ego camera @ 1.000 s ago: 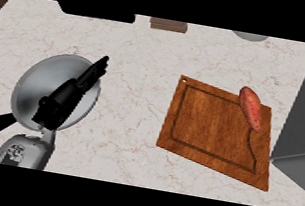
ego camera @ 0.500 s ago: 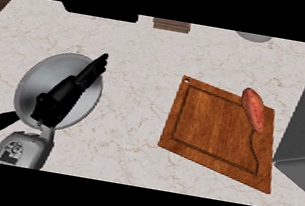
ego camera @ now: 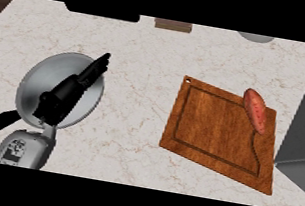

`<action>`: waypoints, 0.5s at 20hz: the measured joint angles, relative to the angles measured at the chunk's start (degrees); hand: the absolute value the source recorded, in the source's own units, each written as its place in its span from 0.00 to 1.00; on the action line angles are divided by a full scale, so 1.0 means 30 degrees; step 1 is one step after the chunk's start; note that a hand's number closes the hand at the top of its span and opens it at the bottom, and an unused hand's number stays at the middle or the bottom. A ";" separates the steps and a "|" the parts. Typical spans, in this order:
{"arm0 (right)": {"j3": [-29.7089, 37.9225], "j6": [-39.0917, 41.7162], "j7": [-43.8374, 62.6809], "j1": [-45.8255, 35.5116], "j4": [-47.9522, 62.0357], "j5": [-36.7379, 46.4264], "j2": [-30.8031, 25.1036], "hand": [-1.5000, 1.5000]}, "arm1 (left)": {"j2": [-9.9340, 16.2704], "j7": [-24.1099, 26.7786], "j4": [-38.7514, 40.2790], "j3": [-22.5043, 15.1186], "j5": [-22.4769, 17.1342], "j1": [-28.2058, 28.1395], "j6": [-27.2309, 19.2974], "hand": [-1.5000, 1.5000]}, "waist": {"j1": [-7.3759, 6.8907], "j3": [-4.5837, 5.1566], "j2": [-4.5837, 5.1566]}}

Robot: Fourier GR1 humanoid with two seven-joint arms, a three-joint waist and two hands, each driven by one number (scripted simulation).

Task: Pick the cupcake from the cutting board and place it in the cardboard box

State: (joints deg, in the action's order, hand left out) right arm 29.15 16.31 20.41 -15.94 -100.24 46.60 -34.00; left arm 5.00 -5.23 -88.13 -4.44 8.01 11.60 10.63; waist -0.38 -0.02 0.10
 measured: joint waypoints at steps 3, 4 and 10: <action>-0.0237 -0.1030 -0.0933 0.0182 0.1715 0.0423 0.0211 1.00 | -0.0150 0.0108 0.0300 0.0007 0.0207 0.0168 -0.0166 0.50 | 0.0034 0.0004 0.0001; -0.0123 -0.1445 -0.1310 0.0218 0.2483 0.0339 0.0384 1.00 | 0.0007 0.0100 0.0200 0.0171 0.0029 0.0190 0.0023 0.50 | 0.0021 0.0004 0.0002; 0.0471 -0.2457 -0.1520 -0.1015 0.6675 -0.0731 0.1416 0.00 | -0.0247 -0.0177 -0.0140 -0.0089 0.0178 0.0056 -0.0050 0.50 | -0.0058 -0.0006 0.0013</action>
State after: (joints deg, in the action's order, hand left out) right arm 30.56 8.94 15.85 -18.98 -80.21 44.41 -29.75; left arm 4.26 -5.77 -88.55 -4.71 8.54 11.77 10.47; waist -0.56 -0.04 0.14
